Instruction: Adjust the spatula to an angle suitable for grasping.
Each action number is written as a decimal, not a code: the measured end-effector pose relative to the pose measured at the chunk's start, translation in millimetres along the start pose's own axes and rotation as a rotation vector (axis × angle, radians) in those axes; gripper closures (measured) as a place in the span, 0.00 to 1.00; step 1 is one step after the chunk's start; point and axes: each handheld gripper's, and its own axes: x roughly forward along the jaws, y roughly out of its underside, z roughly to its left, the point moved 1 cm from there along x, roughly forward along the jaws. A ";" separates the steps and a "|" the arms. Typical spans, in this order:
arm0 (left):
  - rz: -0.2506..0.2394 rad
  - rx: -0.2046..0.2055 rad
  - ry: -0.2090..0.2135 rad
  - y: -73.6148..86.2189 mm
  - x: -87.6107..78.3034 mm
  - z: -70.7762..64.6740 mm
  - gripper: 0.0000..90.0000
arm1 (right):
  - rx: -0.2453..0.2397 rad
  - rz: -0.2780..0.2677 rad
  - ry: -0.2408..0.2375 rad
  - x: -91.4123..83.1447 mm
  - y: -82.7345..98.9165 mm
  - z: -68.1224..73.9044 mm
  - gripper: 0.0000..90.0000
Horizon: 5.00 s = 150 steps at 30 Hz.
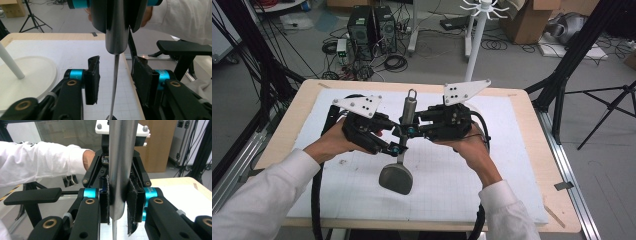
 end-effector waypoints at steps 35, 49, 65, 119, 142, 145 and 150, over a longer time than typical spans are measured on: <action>0.002 0.001 -0.098 -3.2 -2.3 -1.5 0.97 | 0.025 -0.032 0.122 1.0 1.8 -2.0 0.40; 0.006 -0.038 -0.189 -6.0 -6.1 2.2 0.97 | 0.052 -0.039 0.304 -0.3 -2.2 -3.9 0.13; 0.024 -0.115 -0.345 -7.9 -4.3 6.4 0.97 | 0.087 -0.005 0.382 1.7 -4.7 -6.0 0.17; 0.029 -0.168 -0.467 -11.7 4.5 10.1 0.97 | 0.123 -0.042 0.525 11.7 -12.4 -5.6 0.69; 0.014 -0.155 -0.476 -9.7 2.6 10.1 0.96 | 0.117 0.010 0.513 19.8 -23.0 -4.3 0.80; 0.014 -0.152 -0.471 -9.6 2.3 9.8 0.96 | 0.116 0.007 0.510 19.5 -23.0 -4.6 0.80; 0.018 -0.154 -0.463 -7.5 1.0 10.0 0.86 | 0.113 0.014 0.512 17.3 -23.1 -5.0 0.80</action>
